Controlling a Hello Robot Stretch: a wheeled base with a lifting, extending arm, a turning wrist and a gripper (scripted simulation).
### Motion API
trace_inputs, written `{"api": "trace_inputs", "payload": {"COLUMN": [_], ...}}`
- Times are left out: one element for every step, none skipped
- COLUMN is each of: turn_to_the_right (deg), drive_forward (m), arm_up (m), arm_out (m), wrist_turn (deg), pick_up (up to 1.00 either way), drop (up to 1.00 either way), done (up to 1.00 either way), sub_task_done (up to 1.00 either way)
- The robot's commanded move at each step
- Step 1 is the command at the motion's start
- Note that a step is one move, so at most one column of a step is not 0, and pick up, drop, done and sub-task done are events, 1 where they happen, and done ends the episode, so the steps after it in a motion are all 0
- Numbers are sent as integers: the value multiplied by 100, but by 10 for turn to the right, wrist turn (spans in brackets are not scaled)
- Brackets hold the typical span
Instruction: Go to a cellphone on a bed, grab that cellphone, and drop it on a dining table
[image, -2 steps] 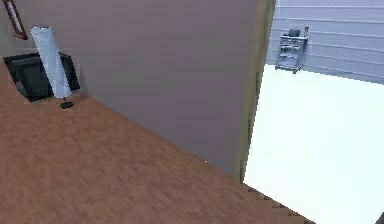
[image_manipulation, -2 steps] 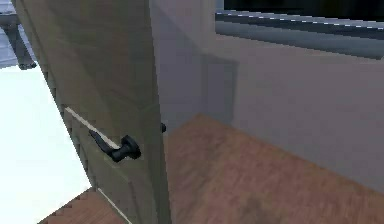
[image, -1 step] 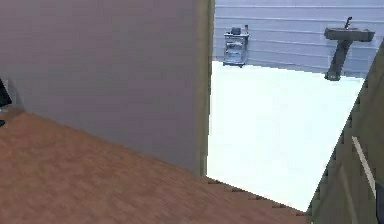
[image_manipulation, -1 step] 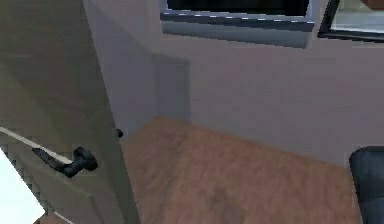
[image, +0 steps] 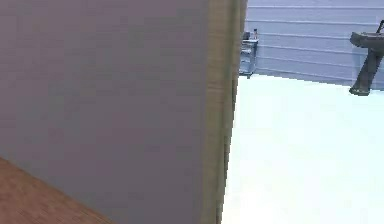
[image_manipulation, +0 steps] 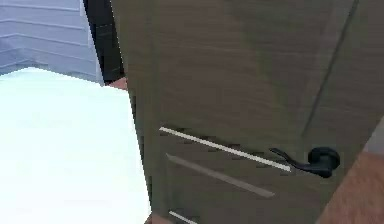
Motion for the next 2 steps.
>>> {"api": "trace_inputs", "payload": {"turn_to_the_right": [450,30], "drive_forward": [0,0], "arm_up": [0,0], "arm_out": [0,0], "wrist_turn": [0,0], "pick_up": [0,0], "drop": [0,0], "done": [0,0], "sub_task_done": [0,0]}}
